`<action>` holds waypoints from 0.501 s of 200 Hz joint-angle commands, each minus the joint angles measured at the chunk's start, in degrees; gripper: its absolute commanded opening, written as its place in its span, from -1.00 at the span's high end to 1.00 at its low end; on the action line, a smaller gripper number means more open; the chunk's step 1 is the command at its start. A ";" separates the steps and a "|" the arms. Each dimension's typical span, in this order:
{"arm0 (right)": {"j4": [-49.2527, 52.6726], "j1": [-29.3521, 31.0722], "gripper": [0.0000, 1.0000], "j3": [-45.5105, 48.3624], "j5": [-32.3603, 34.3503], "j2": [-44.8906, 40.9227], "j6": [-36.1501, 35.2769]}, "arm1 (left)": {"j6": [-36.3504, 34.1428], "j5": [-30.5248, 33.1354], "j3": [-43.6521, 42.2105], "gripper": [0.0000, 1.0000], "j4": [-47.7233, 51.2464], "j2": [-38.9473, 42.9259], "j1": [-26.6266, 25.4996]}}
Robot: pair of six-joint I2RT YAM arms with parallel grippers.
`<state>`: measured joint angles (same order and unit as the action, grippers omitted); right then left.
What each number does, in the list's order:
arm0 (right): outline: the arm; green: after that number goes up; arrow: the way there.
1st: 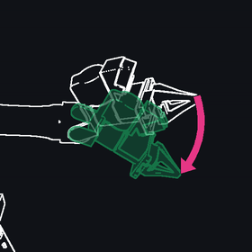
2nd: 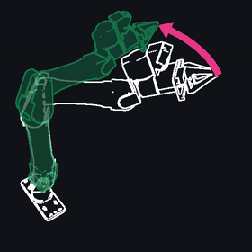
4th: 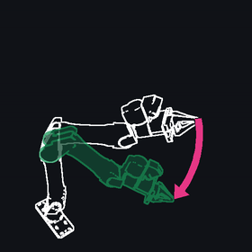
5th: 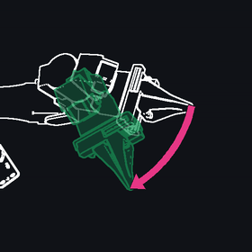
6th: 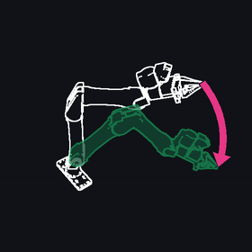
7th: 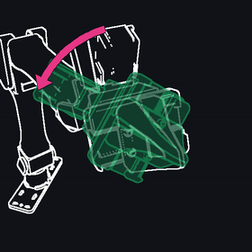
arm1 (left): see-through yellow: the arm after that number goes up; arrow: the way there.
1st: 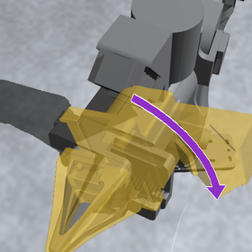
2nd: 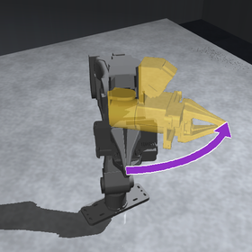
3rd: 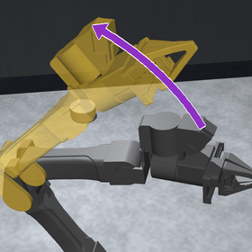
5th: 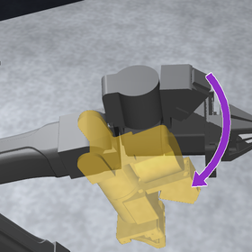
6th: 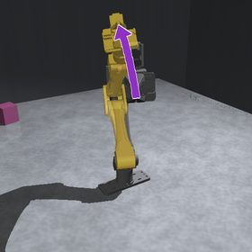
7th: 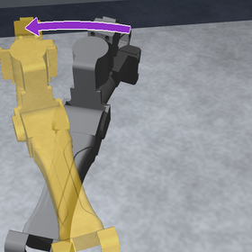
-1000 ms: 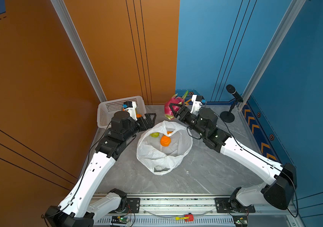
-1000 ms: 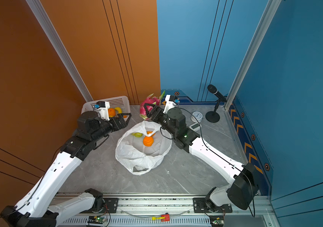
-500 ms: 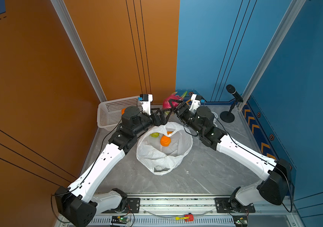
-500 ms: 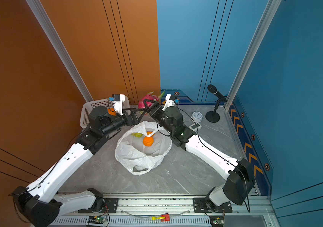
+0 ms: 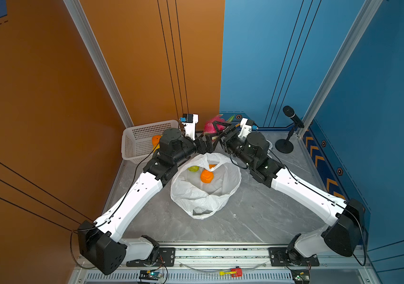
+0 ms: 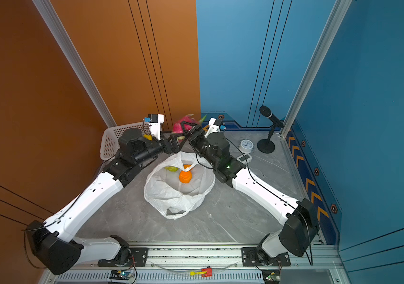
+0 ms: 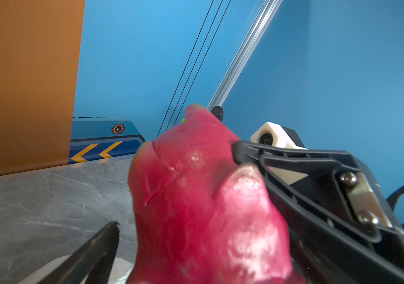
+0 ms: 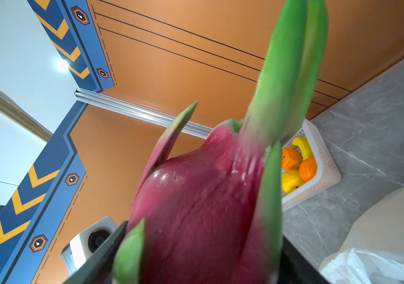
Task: Untie the knot of the plastic bag and take out the fruit
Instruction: 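Grasp the dragon fruit with the left gripper and open the right gripper, then carry the dragon fruit to the basket with the left gripper while the right draws back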
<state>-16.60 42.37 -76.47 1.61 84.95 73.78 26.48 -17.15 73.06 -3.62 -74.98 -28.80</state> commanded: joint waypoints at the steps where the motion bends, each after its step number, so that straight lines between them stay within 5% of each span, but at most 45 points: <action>1: 1.22 1.23 -0.03 -1.49 -2.03 -1.65 1.80 | -1.51 0.95 2.52 -0.95 -3.00 -1.63 -0.12; 26: 1.63 1.70 -0.05 -1.43 -2.04 -1.72 2.38 | -2.30 -1.06 3.90 -1.00 -3.08 -3.20 0.09; 56: 2.52 1.65 -0.11 -1.37 -2.27 -2.19 3.30 | -2.65 -1.68 4.92 -0.56 -2.61 -3.60 0.14; 100: 4.00 0.52 -0.58 -1.34 -1.27 -3.76 0.64 | -3.04 0.15 5.49 -0.31 -1.02 -2.51 1.10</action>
<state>-15.16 42.35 -76.47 2.83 84.51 76.75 24.40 -19.55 75.90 -3.42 -77.97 -28.84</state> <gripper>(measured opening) 0.767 0.739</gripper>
